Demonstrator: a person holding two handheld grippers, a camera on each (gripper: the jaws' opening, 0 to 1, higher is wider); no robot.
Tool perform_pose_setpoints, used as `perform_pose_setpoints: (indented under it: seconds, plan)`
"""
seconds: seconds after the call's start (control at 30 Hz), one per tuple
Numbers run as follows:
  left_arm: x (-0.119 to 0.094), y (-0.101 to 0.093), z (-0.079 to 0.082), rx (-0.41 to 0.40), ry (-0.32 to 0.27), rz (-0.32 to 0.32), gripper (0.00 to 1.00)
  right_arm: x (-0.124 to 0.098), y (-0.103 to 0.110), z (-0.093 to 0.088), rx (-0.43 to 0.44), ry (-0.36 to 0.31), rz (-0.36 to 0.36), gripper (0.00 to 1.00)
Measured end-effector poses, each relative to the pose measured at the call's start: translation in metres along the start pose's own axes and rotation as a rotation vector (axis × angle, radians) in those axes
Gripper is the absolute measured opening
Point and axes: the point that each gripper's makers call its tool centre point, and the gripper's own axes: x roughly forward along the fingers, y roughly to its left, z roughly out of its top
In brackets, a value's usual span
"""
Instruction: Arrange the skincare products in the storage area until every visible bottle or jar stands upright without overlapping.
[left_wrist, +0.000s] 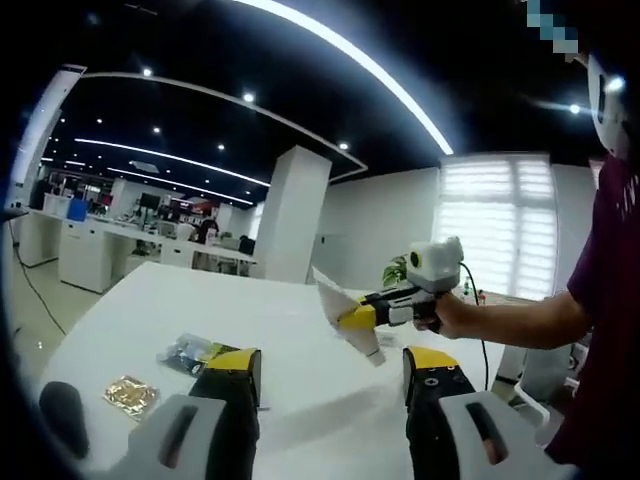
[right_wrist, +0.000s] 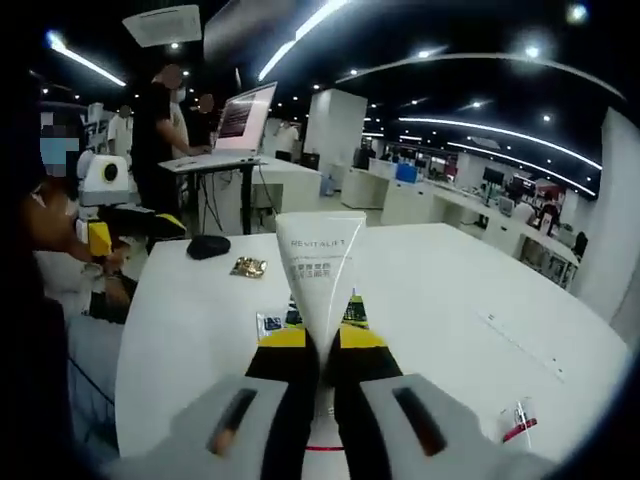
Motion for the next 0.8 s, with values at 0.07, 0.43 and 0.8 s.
perform_pose_setpoints:
  seconds: [0.07, 0.43, 0.8]
  plan:
    - [0.001, -0.001, 0.001, 0.000, 0.000, -0.004, 0.60, 0.002, 0.008, 0.002, 0.004, -0.023, 0.006, 0.03]
    - [0.004, -0.001, -0.002, -0.028, 0.004, -0.005, 0.60, 0.006, 0.043, 0.015, 0.009, -0.115, 0.031, 0.04]
    - [0.006, -0.005, -0.004, -0.061, 0.011, -0.018, 0.60, 0.010, 0.070, 0.018, -0.002, -0.157, 0.056, 0.04]
